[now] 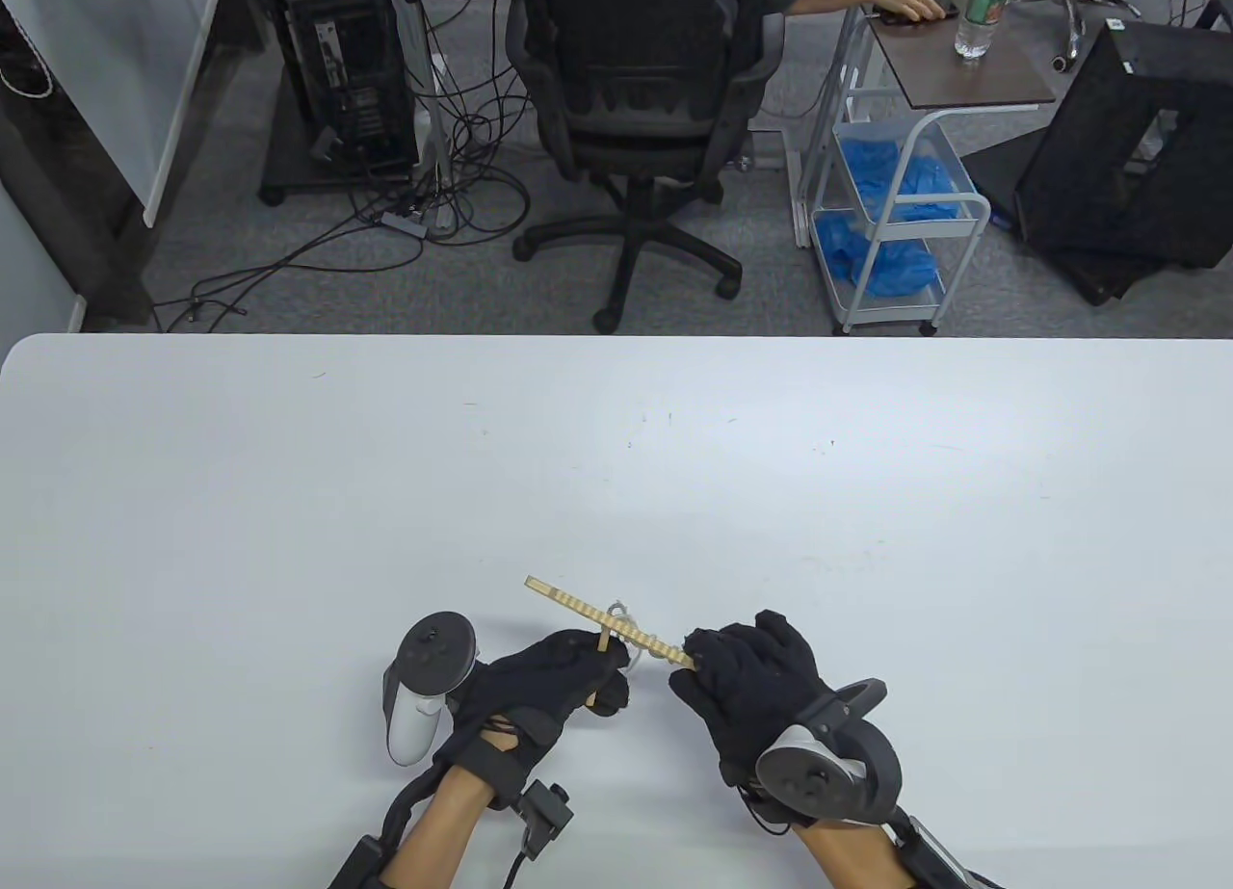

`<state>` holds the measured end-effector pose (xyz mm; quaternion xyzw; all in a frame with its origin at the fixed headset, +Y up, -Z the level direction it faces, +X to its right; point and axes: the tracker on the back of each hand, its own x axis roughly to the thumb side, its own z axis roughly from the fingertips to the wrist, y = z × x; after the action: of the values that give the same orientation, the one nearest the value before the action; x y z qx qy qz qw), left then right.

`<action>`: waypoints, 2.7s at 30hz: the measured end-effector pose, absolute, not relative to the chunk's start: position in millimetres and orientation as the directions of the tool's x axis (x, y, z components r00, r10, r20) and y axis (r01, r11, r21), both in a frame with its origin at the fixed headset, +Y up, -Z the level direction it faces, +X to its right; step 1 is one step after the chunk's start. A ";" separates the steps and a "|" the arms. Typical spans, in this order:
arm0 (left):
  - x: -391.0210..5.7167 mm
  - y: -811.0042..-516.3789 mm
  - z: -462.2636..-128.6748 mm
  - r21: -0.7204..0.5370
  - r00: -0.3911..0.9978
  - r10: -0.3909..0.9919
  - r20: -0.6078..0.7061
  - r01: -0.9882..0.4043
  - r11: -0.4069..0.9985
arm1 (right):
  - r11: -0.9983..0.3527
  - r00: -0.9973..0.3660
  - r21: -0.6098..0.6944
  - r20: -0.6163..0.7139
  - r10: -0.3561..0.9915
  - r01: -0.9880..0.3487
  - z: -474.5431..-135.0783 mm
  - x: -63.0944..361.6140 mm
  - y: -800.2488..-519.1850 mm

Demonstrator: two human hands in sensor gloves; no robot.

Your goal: Remove rope from all holes on crocodile lacing toy

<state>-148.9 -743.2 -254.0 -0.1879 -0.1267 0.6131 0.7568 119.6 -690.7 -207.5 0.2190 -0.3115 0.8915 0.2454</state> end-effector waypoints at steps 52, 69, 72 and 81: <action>-257.1 -739.7 -269.8 0.116 0.248 0.967 -0.058 -0.960 0.254 | 0.046 0.108 -0.375 -0.145 0.984 -0.926 -261.2 229.4 -772.4; -260.5 -742.8 -270.2 0.136 0.234 0.969 -0.079 -0.960 0.243 | 0.042 0.108 -0.386 -0.150 0.983 -0.921 -260.7 229.9 -774.4; -260.6 -743.2 -270.2 0.137 0.231 0.970 -0.081 -0.961 0.240 | 0.040 0.106 -0.387 -0.151 0.983 -0.921 -260.6 230.0 -774.5; -257.5 -744.5 -270.4 0.142 0.251 0.965 -0.081 -0.955 0.260 | 0.029 0.090 -0.371 -0.149 0.985 -0.928 -260.2 225.1 -774.9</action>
<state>-257.5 -744.5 -270.4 0.0317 0.0755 0.6073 0.7902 225.1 -774.9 -260.2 -0.1900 -0.0742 0.6705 0.7134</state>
